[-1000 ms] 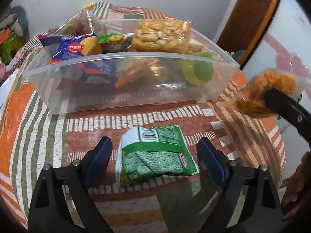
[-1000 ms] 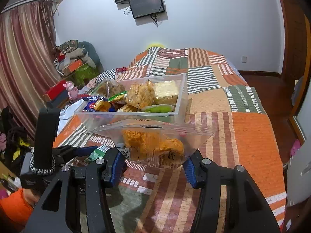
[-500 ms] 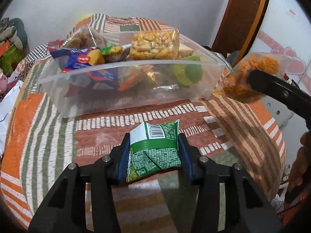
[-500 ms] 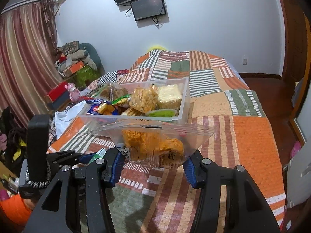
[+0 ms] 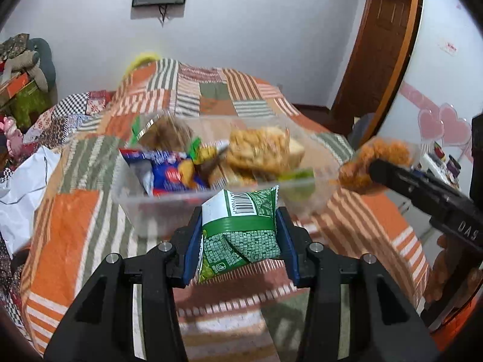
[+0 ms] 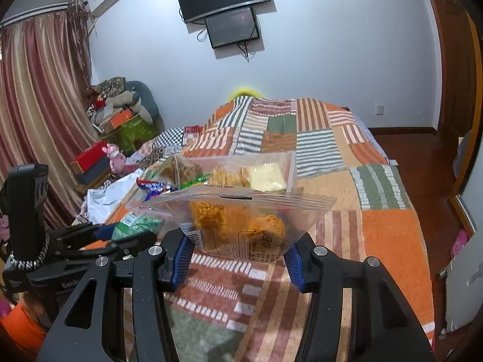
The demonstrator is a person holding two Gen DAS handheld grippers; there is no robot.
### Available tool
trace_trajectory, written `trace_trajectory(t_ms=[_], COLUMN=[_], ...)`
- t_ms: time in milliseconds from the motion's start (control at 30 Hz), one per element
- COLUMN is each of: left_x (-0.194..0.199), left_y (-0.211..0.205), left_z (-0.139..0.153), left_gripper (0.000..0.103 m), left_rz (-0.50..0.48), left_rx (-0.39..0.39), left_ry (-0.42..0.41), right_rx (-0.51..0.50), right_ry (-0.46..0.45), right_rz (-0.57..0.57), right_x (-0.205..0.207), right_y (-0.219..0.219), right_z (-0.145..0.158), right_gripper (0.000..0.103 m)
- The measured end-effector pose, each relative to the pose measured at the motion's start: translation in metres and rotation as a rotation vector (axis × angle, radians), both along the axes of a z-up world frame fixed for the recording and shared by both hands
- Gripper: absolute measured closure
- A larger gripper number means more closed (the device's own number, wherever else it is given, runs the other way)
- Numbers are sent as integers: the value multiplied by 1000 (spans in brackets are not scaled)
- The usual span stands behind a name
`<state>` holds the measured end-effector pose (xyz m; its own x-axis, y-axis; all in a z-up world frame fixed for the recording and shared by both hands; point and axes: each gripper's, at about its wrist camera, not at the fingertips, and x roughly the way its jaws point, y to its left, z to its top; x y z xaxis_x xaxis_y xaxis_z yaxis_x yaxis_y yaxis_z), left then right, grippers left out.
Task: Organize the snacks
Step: 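Carry the green packet and orange puff bag into the clear box and release both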
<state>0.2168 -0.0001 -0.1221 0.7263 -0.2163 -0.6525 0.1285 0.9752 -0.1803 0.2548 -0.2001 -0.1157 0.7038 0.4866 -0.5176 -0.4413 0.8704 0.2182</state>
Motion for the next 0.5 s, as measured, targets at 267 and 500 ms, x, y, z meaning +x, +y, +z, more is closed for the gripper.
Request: trace_trajectory(t_ms=[267, 500], left_x=[30, 62], left_y=[0, -1], left_z=[7, -1], left_gripper=[57, 57], left_rz=[-10, -15], left_rx=[13, 9], left_ry=[-20, 5], right_rx=[-13, -31], right_ry=[-33, -5], right_rz=[-17, -14], right_x=[19, 40], right_y=[4, 13], right_z=[7, -4], right_gripper=[54, 54])
